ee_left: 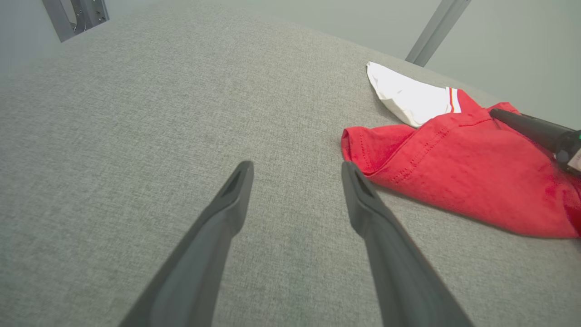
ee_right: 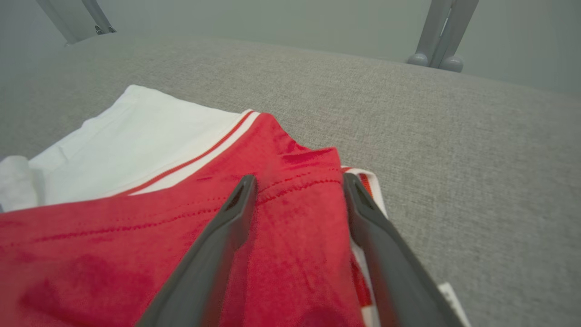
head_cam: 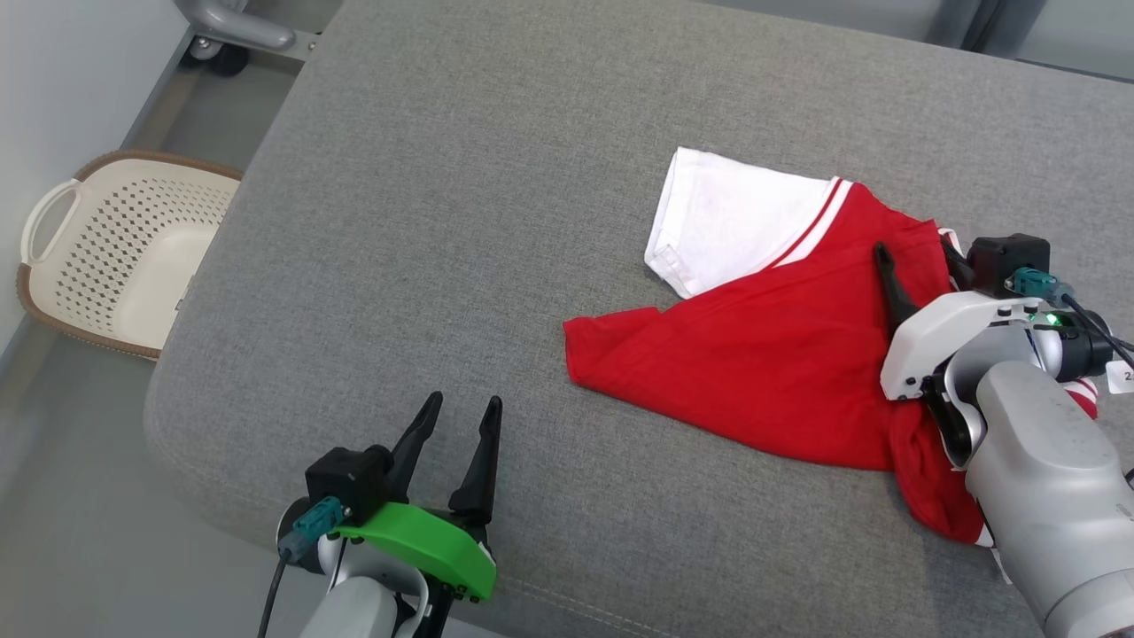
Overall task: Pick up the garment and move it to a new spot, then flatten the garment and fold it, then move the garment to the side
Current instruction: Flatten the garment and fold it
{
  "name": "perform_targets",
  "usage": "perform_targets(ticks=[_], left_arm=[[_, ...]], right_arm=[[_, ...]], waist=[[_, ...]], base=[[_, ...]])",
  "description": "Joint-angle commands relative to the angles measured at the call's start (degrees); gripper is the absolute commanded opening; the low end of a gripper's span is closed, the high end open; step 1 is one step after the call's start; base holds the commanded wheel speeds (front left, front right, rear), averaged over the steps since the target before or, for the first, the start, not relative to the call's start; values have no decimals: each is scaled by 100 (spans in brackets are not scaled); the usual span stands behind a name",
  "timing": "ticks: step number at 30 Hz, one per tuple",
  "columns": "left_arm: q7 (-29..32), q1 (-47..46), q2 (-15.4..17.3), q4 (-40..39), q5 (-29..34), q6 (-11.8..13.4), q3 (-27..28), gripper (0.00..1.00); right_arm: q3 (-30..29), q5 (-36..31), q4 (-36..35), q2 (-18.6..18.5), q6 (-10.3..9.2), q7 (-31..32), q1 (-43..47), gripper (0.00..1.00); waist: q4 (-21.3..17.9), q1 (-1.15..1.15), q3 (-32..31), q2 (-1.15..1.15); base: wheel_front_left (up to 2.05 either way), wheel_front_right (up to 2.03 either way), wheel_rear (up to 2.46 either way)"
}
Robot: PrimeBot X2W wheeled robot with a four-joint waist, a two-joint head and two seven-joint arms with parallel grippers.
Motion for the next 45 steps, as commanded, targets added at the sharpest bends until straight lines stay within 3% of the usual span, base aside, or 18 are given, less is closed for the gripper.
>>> perform_targets(ticks=[1,5,6,10,13,15,17,18,19,21,22,23,26,31,42,43,44,45], left_arm=[[-2,-105,1,-40,-28,-18,24,100],[-2,-125,1,-54,-35,-18,43,100],[-2,-126,1,-58,-40,-18,48,100],[-2,-120,1,-65,-51,-18,58,100],[-2,-122,1,-54,-56,-18,65,100],[-2,-127,1,-43,-74,-18,63,100],[-2,-132,1,-24,-93,-18,53,100],[-2,-131,1,-13,-102,-18,47,100],[-2,-131,1,-3,-117,-18,42,100],[-2,-118,2,29,-148,-18,45,100],[-2,-115,1,39,-162,-18,42,100],[-2,-106,1,47,-176,-18,44,100],[-2,-82,1,59,-182,-18,56,100],[-2,23,1,58,-141,-18,140,100],[-2,213,4,141,-191,-19,157,100],[-2,236,4,152,-193,-19,159,100],[-2,267,3,161,-192,-19,156,100],[-2,296,5,176,-191,-19,168,100]], right_arm=[[46,31,60,5,-7,-33,-65,73],[135,105,157,6,-7,-71,-105,9],[156,118,176,1,-7,-75,-118,0],[199,122,142,-47,-7,-107,-173,0],[217,88,90,-82,-7,-115,-172,12],[196,67,19,-80,-7,-114,-137,36],[196,33,-19,-75,-7,-115,-95,48],[193,18,-28,-72,-7,-115,-86,82],[198,3,-28,-61,-7,-116,-78,80],[199,5,-24,-50,-7,-117,-70,43],[202,0,-26,-46,-7,-117,-69,6],[204,-3,-41,-32,-7,-117,-65,0],[188,-26,-122,-36,-7,-117,-53,0],[189,-253,-950,34,-7,-116,221,0],[2078,282,-2256,129,-5,-116,1500,0],[2251,410,-2328,91,-5,-116,1592,30],[2467,582,-2412,52,-5,-115,1682,100],[2595,692,-2462,-23,-5,-114,1752,100]], waist=[[36,0,56,0],[29,0,92,0],[23,0,99,0],[-18,0,100,0],[-53,0,79,0],[-75,0,70,0],[-88,0,68,0],[-92,0,68,0],[-94,0,71,0],[-89,0,72,0],[-85,0,72,0],[-81,0,68,0],[-77,0,56,0],[-128,0,-90,0],[-401,0,-521,0],[-421,0,-563,0],[-441,0,-603,0],[-466,0,-640,0]], base=[[0,0,0],[0,0,0],[0,0,0],[0,0,0],[0,0,0],[0,0,0],[0,0,0],[0,0,0],[0,0,0],[0,0,0],[0,0,0],[0,0,0],[0,0,0],[0,0,0],[0,0,0],[0,0,0],[0,0,0],[0,0,0]])
